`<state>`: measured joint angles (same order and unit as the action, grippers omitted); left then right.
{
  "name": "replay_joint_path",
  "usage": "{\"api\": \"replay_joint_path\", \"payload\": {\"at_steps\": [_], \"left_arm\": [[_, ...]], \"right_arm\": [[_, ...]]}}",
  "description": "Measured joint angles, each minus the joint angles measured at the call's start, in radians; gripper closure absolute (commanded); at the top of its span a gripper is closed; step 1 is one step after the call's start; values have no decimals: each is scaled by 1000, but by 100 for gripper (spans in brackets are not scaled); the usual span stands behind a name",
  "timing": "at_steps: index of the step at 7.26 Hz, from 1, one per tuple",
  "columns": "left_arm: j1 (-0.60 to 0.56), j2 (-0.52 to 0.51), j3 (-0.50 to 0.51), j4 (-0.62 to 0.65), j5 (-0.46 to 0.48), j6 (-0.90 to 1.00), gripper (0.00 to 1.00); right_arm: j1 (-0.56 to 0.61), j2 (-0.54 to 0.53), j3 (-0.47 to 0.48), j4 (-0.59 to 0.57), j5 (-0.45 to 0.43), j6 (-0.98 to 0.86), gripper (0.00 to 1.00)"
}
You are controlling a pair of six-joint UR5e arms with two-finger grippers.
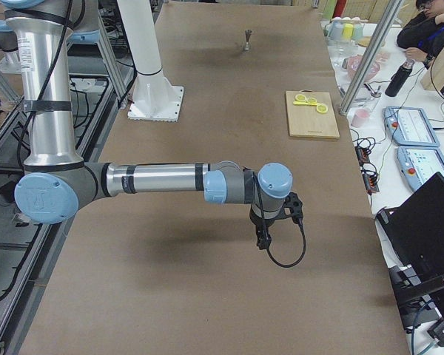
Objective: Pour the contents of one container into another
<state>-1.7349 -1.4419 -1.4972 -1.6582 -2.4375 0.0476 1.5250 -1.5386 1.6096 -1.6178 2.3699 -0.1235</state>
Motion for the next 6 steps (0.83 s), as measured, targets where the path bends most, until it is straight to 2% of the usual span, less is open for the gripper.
{"api": "replay_joint_path", "payload": {"at_steps": [6], "left_arm": [[2,-1,0,0,0,1,1]], "right_arm": [[-9,86,-4,-1,-2,10,0]]}}
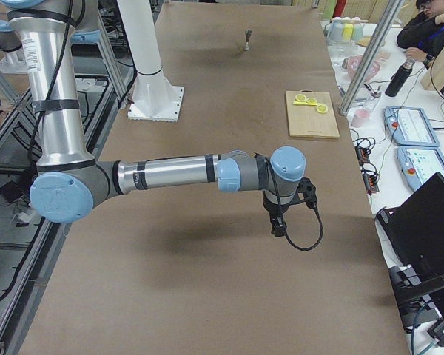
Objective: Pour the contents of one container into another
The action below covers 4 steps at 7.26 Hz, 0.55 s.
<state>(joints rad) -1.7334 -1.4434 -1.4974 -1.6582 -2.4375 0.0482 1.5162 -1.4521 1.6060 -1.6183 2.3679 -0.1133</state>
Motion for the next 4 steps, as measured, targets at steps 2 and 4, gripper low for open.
{"api": "replay_joint_path", "payload": {"at_steps": [2,4], "left_arm": [[1,0,0,1,0,0,1],[2,0,0,1,0,-1,1]], "right_arm": [[-19,33,-3,8,2,0,0],[-52,41,-29,155,7,-1,0]]}}
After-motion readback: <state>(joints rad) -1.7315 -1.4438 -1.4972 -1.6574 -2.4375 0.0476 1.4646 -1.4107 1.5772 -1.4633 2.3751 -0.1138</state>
